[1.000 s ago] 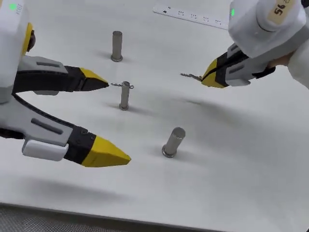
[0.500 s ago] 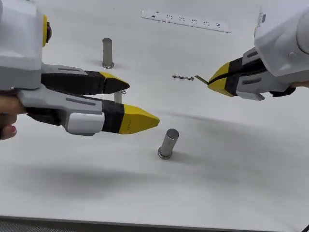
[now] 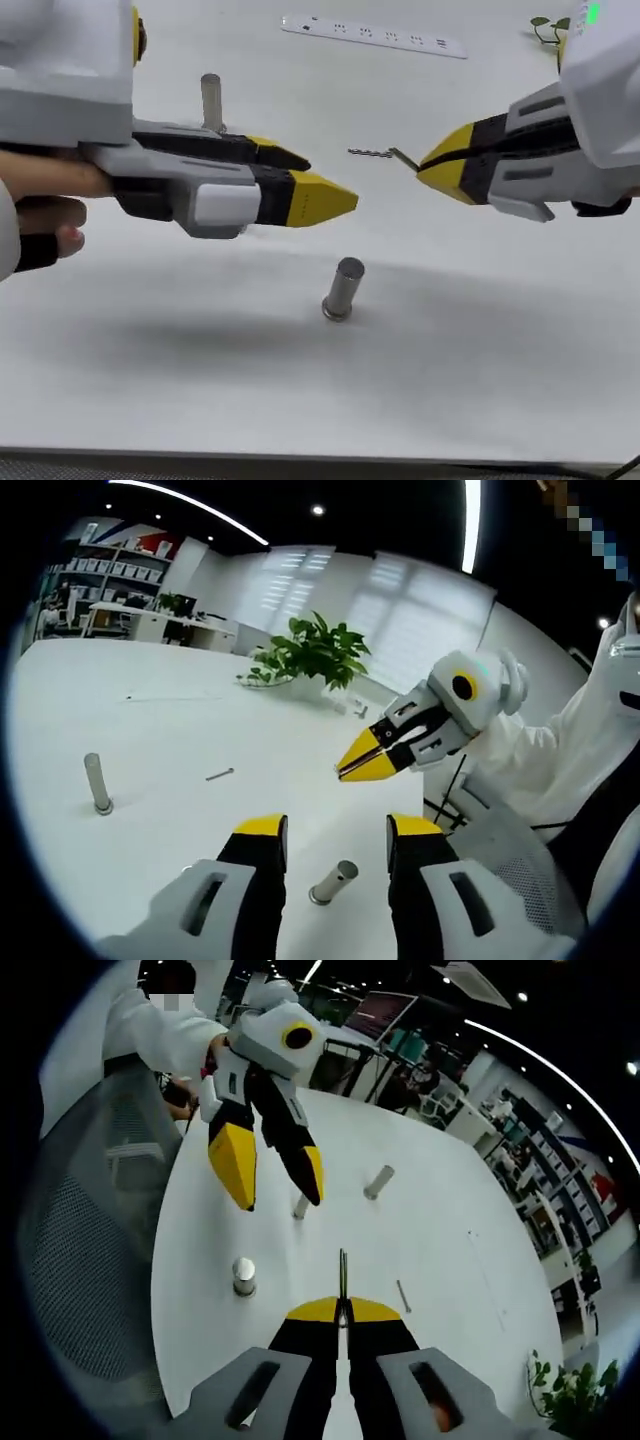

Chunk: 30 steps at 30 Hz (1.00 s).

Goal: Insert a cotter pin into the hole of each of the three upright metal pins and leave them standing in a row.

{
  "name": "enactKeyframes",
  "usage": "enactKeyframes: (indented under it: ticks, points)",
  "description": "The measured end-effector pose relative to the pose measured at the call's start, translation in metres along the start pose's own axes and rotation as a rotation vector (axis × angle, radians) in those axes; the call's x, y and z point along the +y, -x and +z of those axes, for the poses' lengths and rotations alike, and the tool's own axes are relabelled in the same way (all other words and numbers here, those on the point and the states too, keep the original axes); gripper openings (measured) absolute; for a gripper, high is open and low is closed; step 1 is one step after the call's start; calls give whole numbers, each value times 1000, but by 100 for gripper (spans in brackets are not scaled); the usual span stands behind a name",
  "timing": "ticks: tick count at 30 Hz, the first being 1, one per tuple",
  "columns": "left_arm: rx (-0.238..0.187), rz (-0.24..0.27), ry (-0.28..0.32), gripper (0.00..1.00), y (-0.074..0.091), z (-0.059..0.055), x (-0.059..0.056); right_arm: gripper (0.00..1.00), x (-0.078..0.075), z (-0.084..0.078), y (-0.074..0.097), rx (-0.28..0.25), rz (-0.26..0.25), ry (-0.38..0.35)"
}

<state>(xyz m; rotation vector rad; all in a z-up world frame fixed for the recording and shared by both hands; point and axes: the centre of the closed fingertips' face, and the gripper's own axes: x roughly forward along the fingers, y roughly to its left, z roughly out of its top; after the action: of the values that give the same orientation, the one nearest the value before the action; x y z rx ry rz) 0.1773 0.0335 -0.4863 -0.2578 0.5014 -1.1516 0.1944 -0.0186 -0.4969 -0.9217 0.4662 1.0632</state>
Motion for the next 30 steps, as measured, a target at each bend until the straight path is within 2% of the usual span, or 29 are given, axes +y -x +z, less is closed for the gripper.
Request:
enactKeyframes:
  ticks: [6, 9, 11, 15, 30]
  points:
    - [0, -15, 16, 27, -11, 5, -1, 0, 9, -4, -5, 16, 9, 23]
    - [10, -23, 21, 23, -15, 4, -1, 0, 10, -4, -6, 17, 12, 27]
    - [24, -26, 5, 19, -19, 2, -1, 0, 11, -3, -6, 13, 13, 28]
    - [52, -34, -7, 19, -26, -1, -2, 0, 10, -2, -6, 13, -4, 46]
    - [83, -46, 5, 9, -42, -6, -2, 0, 17, 3, -7, 7, -3, 83]
